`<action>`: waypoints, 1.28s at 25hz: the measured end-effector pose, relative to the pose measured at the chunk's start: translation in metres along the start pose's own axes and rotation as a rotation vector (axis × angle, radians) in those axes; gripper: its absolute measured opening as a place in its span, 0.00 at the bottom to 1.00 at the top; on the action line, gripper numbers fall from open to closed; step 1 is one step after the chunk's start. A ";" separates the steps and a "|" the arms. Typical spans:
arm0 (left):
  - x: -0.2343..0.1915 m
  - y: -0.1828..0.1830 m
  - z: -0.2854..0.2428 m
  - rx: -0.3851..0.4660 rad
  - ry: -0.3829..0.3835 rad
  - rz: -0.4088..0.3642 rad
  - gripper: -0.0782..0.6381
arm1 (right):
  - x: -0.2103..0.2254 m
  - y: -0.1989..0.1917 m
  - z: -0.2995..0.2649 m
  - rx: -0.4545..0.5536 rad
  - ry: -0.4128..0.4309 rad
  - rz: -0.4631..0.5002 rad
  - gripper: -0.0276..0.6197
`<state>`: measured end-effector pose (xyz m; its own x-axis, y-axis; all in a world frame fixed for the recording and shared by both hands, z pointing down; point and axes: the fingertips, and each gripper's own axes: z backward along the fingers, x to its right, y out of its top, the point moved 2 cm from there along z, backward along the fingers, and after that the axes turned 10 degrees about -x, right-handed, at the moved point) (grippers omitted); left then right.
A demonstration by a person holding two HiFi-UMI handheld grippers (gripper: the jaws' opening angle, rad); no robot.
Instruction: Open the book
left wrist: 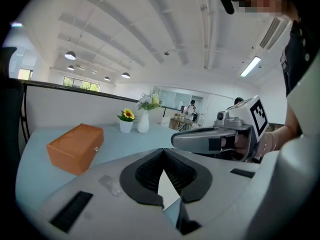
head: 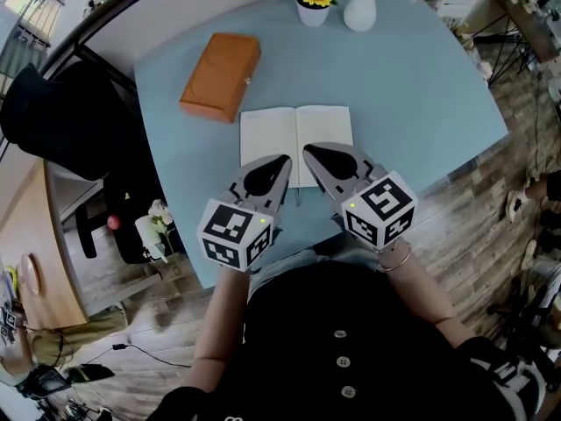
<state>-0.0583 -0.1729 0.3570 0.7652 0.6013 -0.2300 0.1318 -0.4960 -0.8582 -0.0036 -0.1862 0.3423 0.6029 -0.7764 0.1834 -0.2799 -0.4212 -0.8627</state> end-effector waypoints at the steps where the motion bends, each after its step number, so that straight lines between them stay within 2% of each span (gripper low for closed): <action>1: 0.001 -0.001 -0.001 -0.007 0.017 -0.015 0.13 | 0.000 0.000 0.002 0.000 -0.001 0.001 0.04; 4: 0.004 -0.005 -0.004 -0.039 0.054 -0.039 0.13 | 0.001 -0.004 0.007 -0.016 -0.003 -0.004 0.04; 14: 0.014 -0.027 -0.012 -0.150 0.050 -0.083 0.13 | 0.000 -0.019 0.013 -0.043 -0.021 0.009 0.04; 17: 0.018 -0.031 -0.014 -0.156 0.032 -0.067 0.13 | -0.001 -0.023 0.014 -0.043 -0.035 0.013 0.04; 22: 0.025 -0.028 -0.017 -0.120 -0.006 -0.018 0.13 | -0.001 -0.028 0.016 -0.054 -0.044 0.030 0.04; 27: 0.025 -0.035 -0.017 -0.135 0.010 -0.004 0.13 | -0.004 -0.037 0.015 -0.074 -0.034 0.034 0.04; 32: 0.020 -0.042 -0.015 -0.151 -0.005 0.029 0.13 | -0.003 -0.042 0.014 -0.093 -0.027 0.035 0.04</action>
<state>-0.0397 -0.1493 0.3957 0.7671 0.5880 -0.2563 0.2032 -0.6018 -0.7724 0.0168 -0.1592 0.3715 0.6109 -0.7792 0.1402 -0.3684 -0.4365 -0.8208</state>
